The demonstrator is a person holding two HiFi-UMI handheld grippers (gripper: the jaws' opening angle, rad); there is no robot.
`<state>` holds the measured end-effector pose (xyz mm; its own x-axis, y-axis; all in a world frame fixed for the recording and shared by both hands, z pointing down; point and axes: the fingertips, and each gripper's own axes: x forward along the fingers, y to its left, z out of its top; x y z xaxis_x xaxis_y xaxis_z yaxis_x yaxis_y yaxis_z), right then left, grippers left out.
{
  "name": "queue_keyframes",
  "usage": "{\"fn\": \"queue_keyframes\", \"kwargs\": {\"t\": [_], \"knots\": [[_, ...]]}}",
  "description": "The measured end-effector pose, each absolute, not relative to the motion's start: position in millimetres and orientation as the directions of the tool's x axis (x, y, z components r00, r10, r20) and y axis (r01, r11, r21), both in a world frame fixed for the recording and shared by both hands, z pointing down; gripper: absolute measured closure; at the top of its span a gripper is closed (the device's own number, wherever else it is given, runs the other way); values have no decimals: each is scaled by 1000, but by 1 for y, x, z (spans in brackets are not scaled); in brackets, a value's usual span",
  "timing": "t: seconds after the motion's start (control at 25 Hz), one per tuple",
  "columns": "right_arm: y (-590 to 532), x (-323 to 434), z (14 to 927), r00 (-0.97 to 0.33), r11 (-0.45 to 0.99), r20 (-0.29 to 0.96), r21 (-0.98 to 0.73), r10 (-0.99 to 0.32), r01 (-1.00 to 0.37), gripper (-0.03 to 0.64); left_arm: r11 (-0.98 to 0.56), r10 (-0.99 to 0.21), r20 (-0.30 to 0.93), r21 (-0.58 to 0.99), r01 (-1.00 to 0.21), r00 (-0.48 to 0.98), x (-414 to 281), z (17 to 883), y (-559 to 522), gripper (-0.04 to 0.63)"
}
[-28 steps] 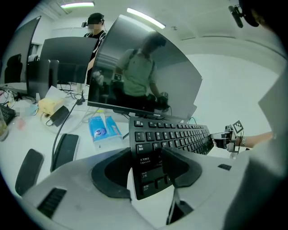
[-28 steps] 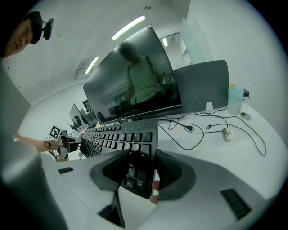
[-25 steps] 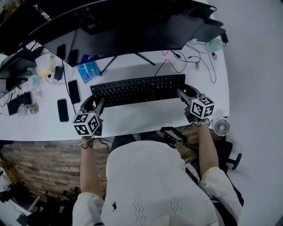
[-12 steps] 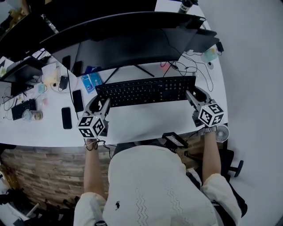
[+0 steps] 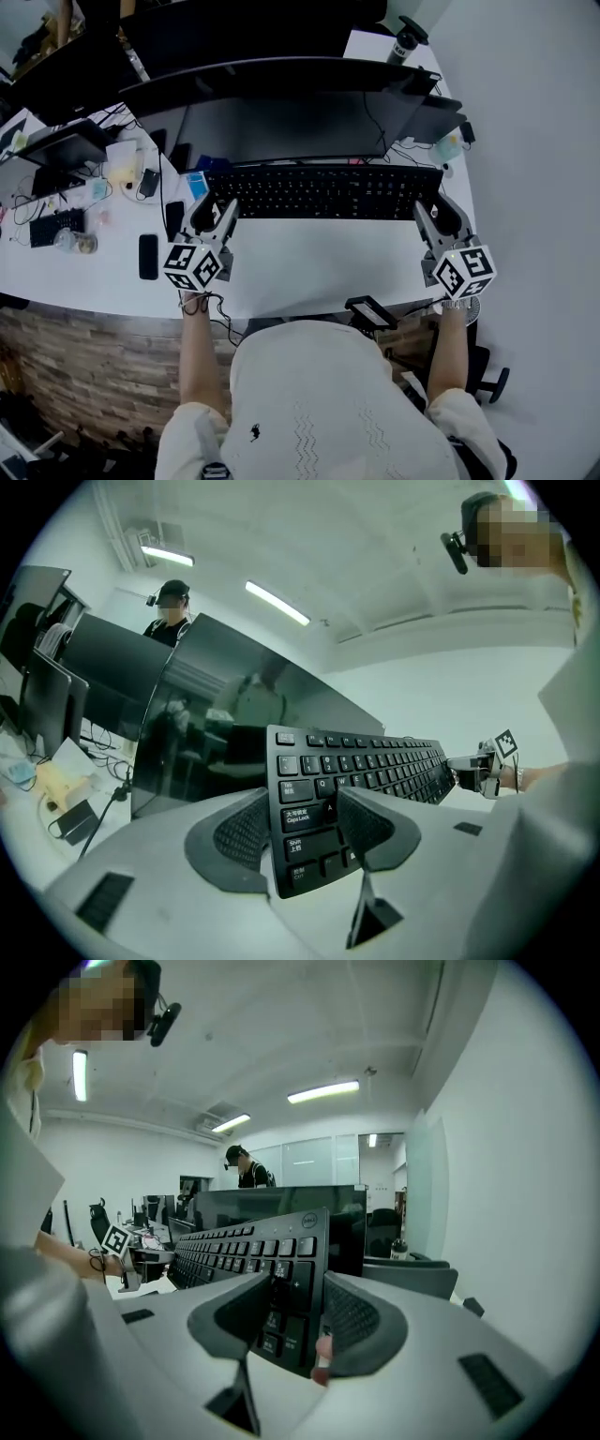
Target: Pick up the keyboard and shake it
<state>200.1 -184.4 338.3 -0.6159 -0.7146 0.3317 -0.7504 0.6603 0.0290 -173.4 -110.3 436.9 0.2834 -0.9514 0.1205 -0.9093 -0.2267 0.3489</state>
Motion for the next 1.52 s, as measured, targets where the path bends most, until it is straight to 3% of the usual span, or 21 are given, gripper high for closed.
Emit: {"fn": "queue_keyframes", "kwargs": {"t": [0.28,0.48,0.72,0.84,1.36,1.52], "knots": [[-146,195,291,-601,626,182,147,-779,-766,440,-291,-951,-10,356,-888,308,-177,419,-108,382],[-148,198,294,-579,608,195,157,-792,-778,442,-288,-953,-17,362,-887,302,-174,424,-109,382],[-123,193,263,-609,614,103,240,-786,-752,443,-317,-948,-91,384,-867,306,-175,410,-103,382],[-130,191,273,-589,605,142,231,-796,-762,443,-301,-952,-68,399,-866,300,-176,421,-106,382],[-117,179,252,-635,626,60,261,-770,-735,445,-284,-959,-109,394,-874,263,-188,405,-95,382],[-128,187,272,-614,625,119,196,-780,-756,446,-269,-961,-46,372,-888,272,-184,408,-97,382]]}}
